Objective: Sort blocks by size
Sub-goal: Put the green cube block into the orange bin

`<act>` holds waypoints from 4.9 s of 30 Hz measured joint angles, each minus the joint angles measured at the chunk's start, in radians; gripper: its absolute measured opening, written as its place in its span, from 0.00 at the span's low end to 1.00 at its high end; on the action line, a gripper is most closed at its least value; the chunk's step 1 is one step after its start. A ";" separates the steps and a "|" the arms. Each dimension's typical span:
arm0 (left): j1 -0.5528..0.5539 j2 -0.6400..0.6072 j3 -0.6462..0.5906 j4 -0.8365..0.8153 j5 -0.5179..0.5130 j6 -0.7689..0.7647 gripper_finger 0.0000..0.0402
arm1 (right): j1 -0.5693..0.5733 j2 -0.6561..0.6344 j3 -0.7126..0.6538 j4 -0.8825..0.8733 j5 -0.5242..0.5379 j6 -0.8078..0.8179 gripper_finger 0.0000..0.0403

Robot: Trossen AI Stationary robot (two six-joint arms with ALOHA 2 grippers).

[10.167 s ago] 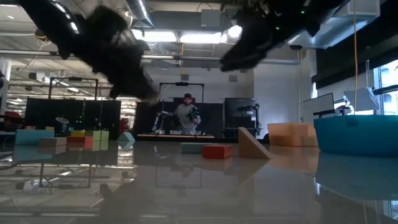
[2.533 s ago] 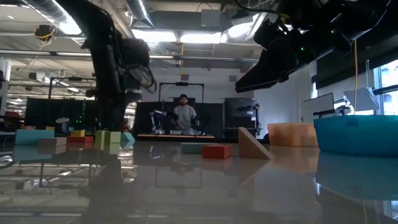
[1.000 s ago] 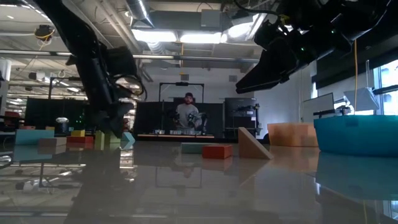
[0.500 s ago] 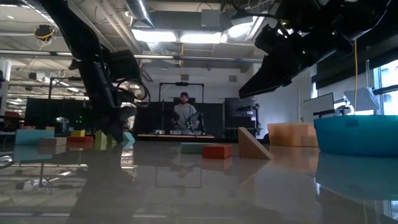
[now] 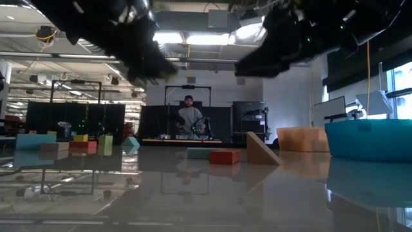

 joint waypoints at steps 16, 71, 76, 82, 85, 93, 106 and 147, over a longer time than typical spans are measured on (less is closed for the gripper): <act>-0.126 0.127 0.001 0.540 0.133 -0.031 0.32 | 0.033 0.091 0.070 0.313 0.029 -0.539 0.67; -0.085 -0.145 0.002 0.003 0.045 0.110 0.55 | 0.118 0.025 0.379 -0.267 0.433 -0.667 0.34; -0.082 -0.189 0.000 -0.238 -0.183 0.073 0.54 | -0.007 -0.086 0.378 -0.578 0.622 -0.495 0.34; -0.082 -0.177 0.000 -0.299 -0.227 0.050 0.54 | -0.287 -0.112 0.378 -0.883 0.603 -0.245 0.34; -0.082 -0.176 0.000 -0.298 -0.227 0.050 0.54 | -0.430 -0.089 0.378 -0.973 0.503 -0.113 0.34; -0.082 -0.175 0.000 -0.334 -0.227 0.041 0.54 | -0.671 -0.016 0.349 -1.049 0.322 0.060 0.34; -0.082 -0.175 0.000 -0.335 -0.227 0.018 0.55 | -0.836 0.082 0.295 -1.051 0.364 0.113 0.41; 0.426 0.298 0.393 -0.779 -0.546 -0.035 0.55 | -0.013 -0.026 -0.196 0.070 0.212 0.177 0.75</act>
